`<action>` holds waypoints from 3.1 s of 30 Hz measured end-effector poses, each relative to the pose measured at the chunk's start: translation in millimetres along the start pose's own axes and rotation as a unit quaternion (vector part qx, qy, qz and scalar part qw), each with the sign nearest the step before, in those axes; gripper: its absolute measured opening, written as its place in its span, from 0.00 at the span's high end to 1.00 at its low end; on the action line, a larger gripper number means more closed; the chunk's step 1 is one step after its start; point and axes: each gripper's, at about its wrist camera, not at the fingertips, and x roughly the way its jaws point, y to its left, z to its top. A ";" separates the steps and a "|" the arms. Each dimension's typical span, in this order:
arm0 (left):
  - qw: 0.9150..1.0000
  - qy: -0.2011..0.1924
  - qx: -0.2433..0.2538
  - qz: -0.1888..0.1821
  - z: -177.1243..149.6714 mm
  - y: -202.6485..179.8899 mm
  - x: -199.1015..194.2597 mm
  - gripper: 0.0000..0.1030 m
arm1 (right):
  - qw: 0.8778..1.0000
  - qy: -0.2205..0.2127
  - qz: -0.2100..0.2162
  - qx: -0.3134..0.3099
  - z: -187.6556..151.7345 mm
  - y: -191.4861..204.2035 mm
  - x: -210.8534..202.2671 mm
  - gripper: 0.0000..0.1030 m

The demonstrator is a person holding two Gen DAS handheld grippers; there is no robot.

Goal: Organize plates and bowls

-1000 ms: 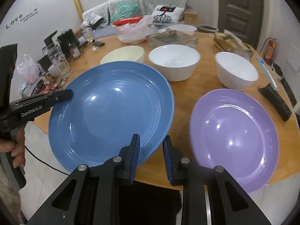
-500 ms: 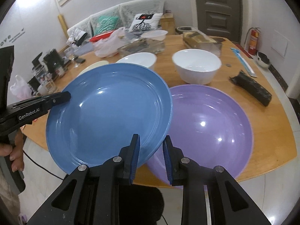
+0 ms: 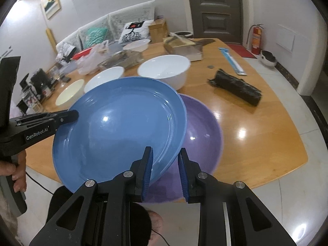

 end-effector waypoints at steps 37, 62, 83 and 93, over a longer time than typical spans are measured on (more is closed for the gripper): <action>0.998 0.029 0.053 0.022 -0.8 -44.0 47.5 0.90 | 0.995 0.027 -0.081 -0.046 -7.7 -18.9 23.5 0.75; 0.998 -0.038 0.028 -0.029 25.3 15.2 -11.6 0.66 | 0.998 -0.012 -0.008 -0.065 25.4 46.6 7.9 0.72; 0.999 -0.020 0.028 -0.032 116.4 130.6 33.3 0.61 | 0.991 -0.008 0.074 -0.109 90.8 138.5 112.2 0.44; 0.996 0.047 0.034 -0.061 134.5 127.7 97.2 0.60 | 0.988 0.011 0.095 -0.119 97.7 143.1 139.0 0.22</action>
